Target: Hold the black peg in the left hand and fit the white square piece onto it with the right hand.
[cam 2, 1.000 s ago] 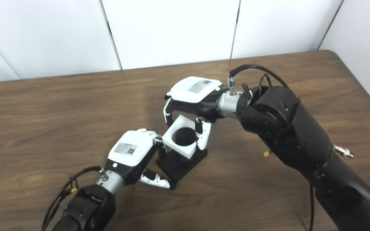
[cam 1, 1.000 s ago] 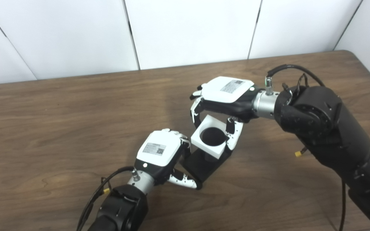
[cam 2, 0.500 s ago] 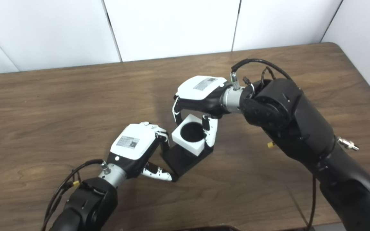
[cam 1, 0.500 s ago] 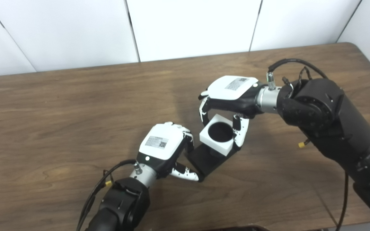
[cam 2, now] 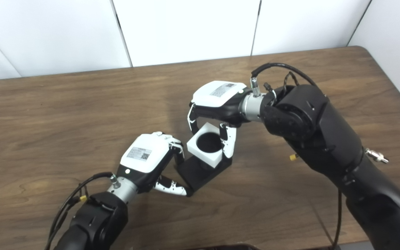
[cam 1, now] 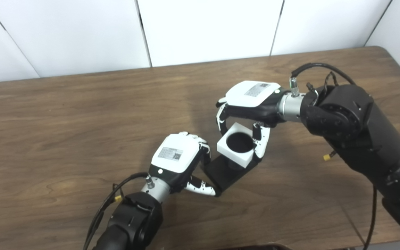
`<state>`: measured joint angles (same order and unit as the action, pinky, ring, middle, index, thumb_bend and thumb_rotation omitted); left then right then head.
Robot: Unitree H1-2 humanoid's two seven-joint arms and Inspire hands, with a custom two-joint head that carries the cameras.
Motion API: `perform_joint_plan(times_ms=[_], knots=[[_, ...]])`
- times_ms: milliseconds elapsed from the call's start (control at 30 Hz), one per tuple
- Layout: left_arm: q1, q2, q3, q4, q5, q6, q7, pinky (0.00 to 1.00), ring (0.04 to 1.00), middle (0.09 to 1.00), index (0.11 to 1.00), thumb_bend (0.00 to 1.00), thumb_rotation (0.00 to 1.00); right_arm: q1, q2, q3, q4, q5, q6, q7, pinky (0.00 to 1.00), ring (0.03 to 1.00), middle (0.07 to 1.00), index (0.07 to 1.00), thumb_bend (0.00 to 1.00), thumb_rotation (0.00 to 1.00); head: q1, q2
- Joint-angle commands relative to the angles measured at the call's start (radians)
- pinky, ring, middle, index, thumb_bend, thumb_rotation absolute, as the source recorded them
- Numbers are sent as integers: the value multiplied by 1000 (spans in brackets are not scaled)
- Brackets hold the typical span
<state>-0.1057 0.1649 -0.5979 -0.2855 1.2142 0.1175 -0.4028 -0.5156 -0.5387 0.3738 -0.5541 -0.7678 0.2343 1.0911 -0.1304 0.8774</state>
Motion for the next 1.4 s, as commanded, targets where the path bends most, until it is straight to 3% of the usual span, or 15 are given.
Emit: perform_joint_plan(times_ms=[0,133,367,1033,1067,1167,1367], knots=[[15,10,-25,35,29,-10,-51,872,828,773,491,513,65,-29,-1,-15,-16,-10,10,-10,972,940,803,666,890,227,-3,3],[15,10,-25,38,29,-10,-48,875,830,773,491,513,65,-27,-3,-15,-16,-12,9,-9,978,945,809,680,961,309,-3,3],[14,10,-24,40,32,-10,-43,874,829,771,491,514,65,-26,-6,-15,-16,-18,11,-4,977,950,810,681,991,365,-5,5],[5,27,0,35,41,-6,-32,837,809,757,495,515,89,-35,11,-18,-5,-20,16,-12,960,945,809,684,992,381,5,-6],[4,28,7,26,41,0,-47,847,814,763,583,657,285,-36,13,-19,-7,-18,16,-13,964,948,811,686,989,381,6,-7],[3,27,35,2,30,14,-72,850,824,774,671,781,513,-38,15,-22,-10,-16,19,-11,957,946,810,687,985,378,7,-10],[20,30,117,-75,-1,31,-101,809,812,777,747,917,616,-37,7,-34,-4,-2,18,-18,945,946,809,686,988,384,32,-17]])
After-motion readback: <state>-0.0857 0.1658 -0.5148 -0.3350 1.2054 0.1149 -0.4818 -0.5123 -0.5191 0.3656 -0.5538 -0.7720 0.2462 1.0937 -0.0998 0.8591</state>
